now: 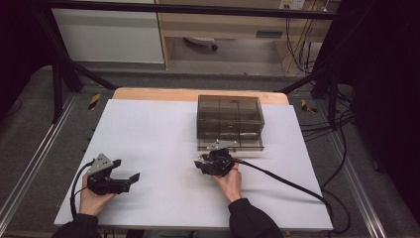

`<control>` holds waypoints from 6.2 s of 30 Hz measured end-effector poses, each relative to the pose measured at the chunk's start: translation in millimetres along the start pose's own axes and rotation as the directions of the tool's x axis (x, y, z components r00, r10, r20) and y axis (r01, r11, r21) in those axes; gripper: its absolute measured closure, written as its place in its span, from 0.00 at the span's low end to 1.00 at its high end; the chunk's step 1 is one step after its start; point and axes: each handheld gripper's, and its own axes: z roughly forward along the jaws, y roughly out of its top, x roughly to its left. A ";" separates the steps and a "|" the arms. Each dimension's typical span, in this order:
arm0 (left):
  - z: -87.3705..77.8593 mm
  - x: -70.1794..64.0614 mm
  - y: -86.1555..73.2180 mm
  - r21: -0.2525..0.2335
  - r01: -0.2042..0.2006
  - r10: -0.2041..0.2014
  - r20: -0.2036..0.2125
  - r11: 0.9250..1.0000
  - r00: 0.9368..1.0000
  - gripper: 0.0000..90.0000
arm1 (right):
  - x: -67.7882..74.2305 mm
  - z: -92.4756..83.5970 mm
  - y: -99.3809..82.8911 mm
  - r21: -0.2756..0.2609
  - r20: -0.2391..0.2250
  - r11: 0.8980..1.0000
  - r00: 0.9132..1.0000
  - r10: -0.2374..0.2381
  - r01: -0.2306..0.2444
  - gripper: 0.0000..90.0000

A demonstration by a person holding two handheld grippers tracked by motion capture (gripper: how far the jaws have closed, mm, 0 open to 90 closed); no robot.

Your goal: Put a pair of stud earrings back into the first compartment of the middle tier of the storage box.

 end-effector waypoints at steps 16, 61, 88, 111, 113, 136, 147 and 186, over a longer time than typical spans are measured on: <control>0.2 0.1 0.0 0.001 0.000 0.000 0.000 1.000 1.000 0.08 | -4.2 6.2 -1.2 0.023 -0.005 0.999 1.000 0.028 -0.028 0.89; 0.8 -0.6 -0.3 0.006 -0.006 0.006 0.001 1.000 1.000 0.08 | 15.9 -41.1 11.2 0.012 -0.049 0.999 0.998 -0.042 0.042 0.98; 1.9 -1.3 -0.5 0.013 -0.014 0.014 0.003 1.000 1.000 0.08 | 7.4 -71.4 38.7 -0.047 -0.007 0.997 0.998 -0.058 0.057 0.98; 3.0 -1.6 -0.6 0.018 -0.019 0.019 0.004 1.000 1.000 0.08 | -19.7 -46.1 60.6 -0.059 0.066 0.998 0.998 -0.013 0.017 0.98; 3.2 -1.4 -0.8 0.019 -0.017 0.017 0.004 1.000 1.000 0.08 | -22.4 -42.2 60.7 -0.058 0.071 0.998 0.997 -0.013 0.017 0.98; 4.2 -2.4 -1.0 0.021 -0.021 0.021 0.003 1.000 1.000 0.08 | -33.7 -5.0 52.2 -0.010 0.082 1.000 0.997 0.012 -0.011 0.97; 4.2 -2.5 -1.0 0.023 -0.021 0.020 0.003 1.000 1.000 0.08 | -27.1 -31.7 62.5 -0.072 0.080 0.997 0.997 -0.018 0.024 0.72; 4.7 -2.9 -1.2 0.029 -0.023 0.023 0.002 0.999 1.000 0.08 | 23.0 -45.8 17.3 -0.006 0.011 0.999 0.999 -0.048 0.048 0.07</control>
